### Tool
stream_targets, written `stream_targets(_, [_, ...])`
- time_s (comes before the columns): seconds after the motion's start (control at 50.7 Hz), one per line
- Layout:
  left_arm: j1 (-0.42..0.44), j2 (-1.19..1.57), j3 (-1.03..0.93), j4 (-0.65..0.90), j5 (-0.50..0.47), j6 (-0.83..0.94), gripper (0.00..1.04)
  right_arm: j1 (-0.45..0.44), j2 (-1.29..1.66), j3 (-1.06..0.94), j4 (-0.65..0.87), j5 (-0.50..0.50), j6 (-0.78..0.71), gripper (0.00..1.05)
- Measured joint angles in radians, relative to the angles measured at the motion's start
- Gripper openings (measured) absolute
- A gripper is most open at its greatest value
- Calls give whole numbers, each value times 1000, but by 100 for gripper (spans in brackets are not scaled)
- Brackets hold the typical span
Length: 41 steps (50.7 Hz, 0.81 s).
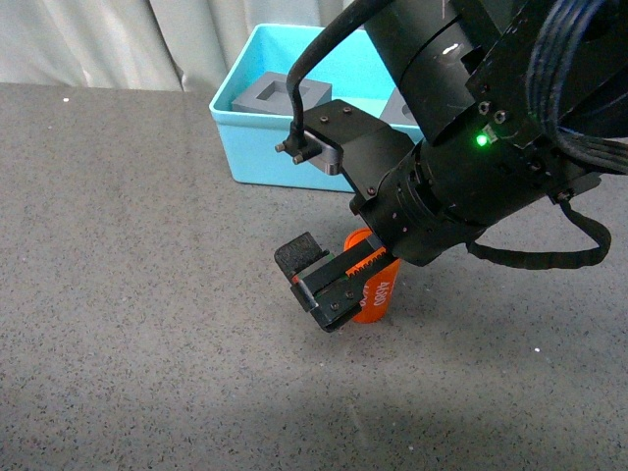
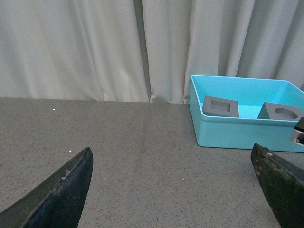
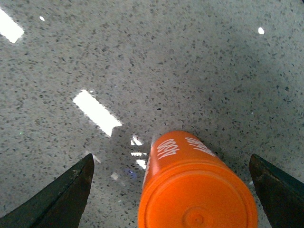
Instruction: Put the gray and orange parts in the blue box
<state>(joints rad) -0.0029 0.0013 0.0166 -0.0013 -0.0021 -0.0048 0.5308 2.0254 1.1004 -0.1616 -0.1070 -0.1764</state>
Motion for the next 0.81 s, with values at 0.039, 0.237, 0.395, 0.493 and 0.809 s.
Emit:
stream_targets(0.039, [0,0,0,0,0,0,98,0,5,2,-9,7,3,92])
stream_targets(0.237, [0,0,0,0,0,0,98,0,19,4,-29,37,8,64])
stream_targets(0.395, [0,0,0,0,0,0,98,-2,18,4,-21,34,17,45])
stream_targets(0.493, [0,0,0,0,0,0,98,-9,-1,-11,-2,30,23,44])
stream_targets(0.809, [0,0,0,0,0,0,98,-108,-237,40,86,-33,42,44])
